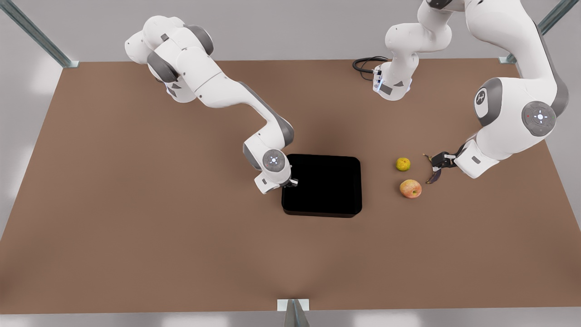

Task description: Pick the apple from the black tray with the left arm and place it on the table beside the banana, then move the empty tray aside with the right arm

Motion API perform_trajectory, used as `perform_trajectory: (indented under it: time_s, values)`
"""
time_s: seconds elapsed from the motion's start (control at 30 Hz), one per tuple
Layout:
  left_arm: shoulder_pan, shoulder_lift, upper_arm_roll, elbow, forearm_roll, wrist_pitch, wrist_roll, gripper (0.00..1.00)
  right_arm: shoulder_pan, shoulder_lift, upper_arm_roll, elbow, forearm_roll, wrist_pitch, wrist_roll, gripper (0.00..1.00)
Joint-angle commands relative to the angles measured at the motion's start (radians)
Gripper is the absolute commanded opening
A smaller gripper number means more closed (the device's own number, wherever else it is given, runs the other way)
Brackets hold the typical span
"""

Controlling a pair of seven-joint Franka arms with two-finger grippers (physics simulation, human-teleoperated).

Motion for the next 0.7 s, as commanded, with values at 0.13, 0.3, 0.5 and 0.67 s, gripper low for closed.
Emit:
perform_trajectory:
  time_s: [0.13, 0.3, 0.5, 0.67]
  values:
    - [0.000, -0.004, 0.000, 0.000, 0.001, -0.003, 0.013, 1.00, 0.000, -0.034, -0.003, 0.003, 0.006, -0.014, -0.045, 0.22]
    - [0.000, -0.003, 0.000, 0.000, 0.001, -0.002, 0.013, 1.00, -0.014, -0.077, 0.001, 0.005, 0.039, -0.058, -0.046, 0.21]
    - [0.000, -0.003, 0.000, -0.004, 0.001, -0.002, 0.013, 1.00, -0.025, -0.143, 0.001, 0.003, 0.044, -0.156, -0.069, 0.19]
    - [0.000, -0.007, 0.000, -0.004, 0.001, -0.002, 0.012, 1.00, -0.060, -0.192, 0.001, 0.005, 0.047, -0.250, -0.137, 0.16]
